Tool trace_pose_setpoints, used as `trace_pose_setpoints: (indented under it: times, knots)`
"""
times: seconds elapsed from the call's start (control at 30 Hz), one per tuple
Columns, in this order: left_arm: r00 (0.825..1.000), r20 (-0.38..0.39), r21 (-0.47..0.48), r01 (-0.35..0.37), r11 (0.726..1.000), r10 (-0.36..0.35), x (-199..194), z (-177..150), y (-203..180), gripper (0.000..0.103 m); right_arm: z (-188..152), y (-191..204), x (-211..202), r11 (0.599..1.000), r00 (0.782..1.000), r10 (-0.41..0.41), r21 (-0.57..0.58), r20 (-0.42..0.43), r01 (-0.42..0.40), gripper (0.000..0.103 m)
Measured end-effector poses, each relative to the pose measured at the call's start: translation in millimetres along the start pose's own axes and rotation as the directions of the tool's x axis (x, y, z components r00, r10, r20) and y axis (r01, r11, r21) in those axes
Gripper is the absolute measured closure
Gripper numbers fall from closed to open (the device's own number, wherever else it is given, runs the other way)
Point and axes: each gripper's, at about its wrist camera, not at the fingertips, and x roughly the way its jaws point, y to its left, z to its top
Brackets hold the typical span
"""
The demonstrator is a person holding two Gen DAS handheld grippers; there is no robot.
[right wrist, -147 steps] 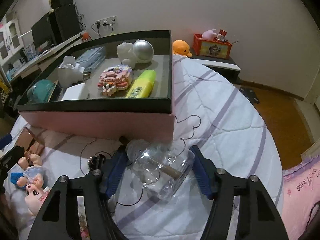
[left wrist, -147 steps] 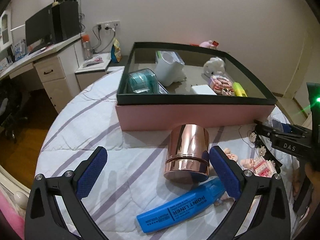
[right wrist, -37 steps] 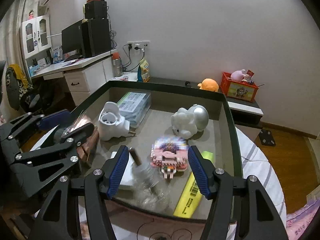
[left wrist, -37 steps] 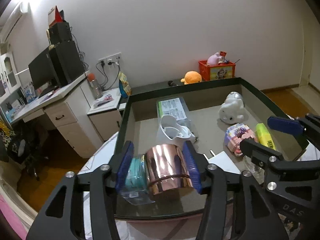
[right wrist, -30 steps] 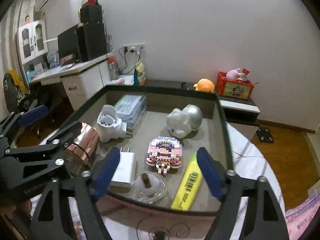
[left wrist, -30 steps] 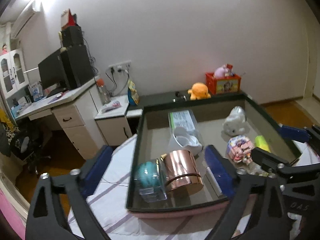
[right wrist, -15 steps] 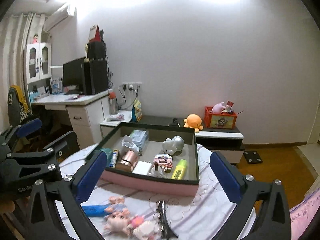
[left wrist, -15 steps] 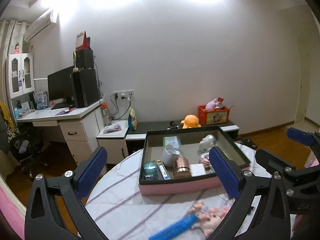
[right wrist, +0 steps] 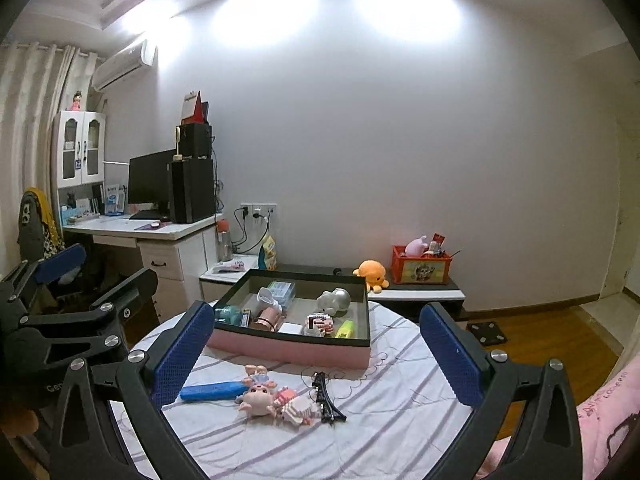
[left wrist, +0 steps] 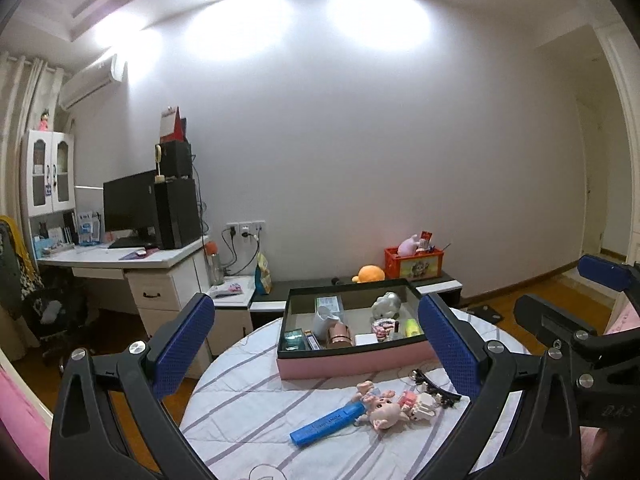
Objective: Organize rigid objects
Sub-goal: 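Withdraw both grippers from the box back over the bed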
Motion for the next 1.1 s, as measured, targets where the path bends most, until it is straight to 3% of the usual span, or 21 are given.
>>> trace_pose_setpoints:
  times: [0.4, 0.67, 0.9, 1.1]
  knots:
    - [1.000, -0.005, 0.021, 0.008, 1.000, -0.008, -23.7, -9.5, -1.6, 0.000, -11.6, 4.7, -32.0, 1.000, 1.000, -0.016, -0.010, 0.014, 0.016, 0.000]
    - [0.995, -0.093, 0.028, 0.028, 0.999, -0.025, -9.2, -30.3, 4.4, 0.000, -24.5, 3.8, -20.2, 1.000, 0.999, -0.017, -0.007, -0.032, 0.017, 0.000]
    - [0.972, -0.232, 0.004, 0.041, 0.999, -0.039, 20.4, -62.7, 14.5, 0.000, -51.8, -4.3, 11.2, 1.000, 0.989, -0.027, 0.003, -0.144, 0.028, 0.000]
    - [0.927, -0.372, -0.008, 0.045, 0.999, -0.045, 58.1, -93.1, 20.2, 0.000, -71.7, -9.3, 38.8, 1.000, 0.975, -0.028, 0.008, -0.221, 0.030, 0.000]
